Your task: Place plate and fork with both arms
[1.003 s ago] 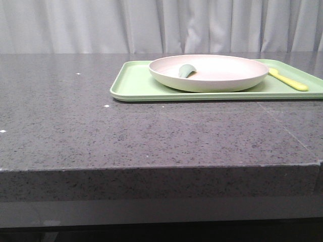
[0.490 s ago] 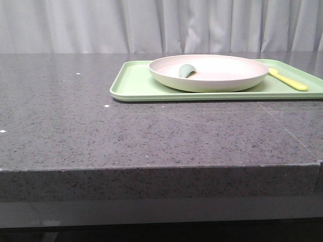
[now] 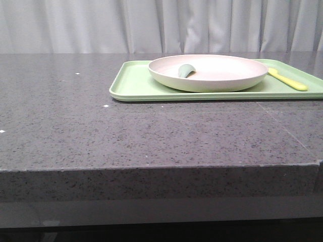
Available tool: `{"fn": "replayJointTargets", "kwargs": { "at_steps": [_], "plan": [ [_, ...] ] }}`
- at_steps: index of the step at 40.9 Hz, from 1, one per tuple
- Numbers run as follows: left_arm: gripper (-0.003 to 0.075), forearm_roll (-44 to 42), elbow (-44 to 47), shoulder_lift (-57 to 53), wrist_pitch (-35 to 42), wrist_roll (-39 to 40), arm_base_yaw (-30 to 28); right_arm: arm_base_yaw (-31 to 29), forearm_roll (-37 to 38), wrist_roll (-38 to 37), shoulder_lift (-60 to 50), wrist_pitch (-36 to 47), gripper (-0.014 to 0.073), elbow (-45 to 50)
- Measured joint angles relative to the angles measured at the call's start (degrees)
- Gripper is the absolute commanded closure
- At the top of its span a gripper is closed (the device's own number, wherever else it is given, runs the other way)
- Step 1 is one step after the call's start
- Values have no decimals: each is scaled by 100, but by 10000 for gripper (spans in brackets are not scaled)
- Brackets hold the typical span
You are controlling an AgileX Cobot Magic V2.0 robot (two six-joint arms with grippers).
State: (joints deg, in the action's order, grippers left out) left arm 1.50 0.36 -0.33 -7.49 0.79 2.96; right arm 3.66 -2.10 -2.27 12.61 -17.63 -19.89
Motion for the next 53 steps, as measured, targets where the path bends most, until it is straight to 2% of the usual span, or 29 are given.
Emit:
{"fn": "replayJointTargets", "kwargs": {
  "at_steps": [43, 53],
  "plan": [
    [738, 0, 0, 0, 0, 0, 0, 0, 13, 0, -8, 13, 662, 21],
    [738, 0, 0, 0, 2, 0, 0, 0, 61, 0, -377, 202, 662, 811]
  ]
}}
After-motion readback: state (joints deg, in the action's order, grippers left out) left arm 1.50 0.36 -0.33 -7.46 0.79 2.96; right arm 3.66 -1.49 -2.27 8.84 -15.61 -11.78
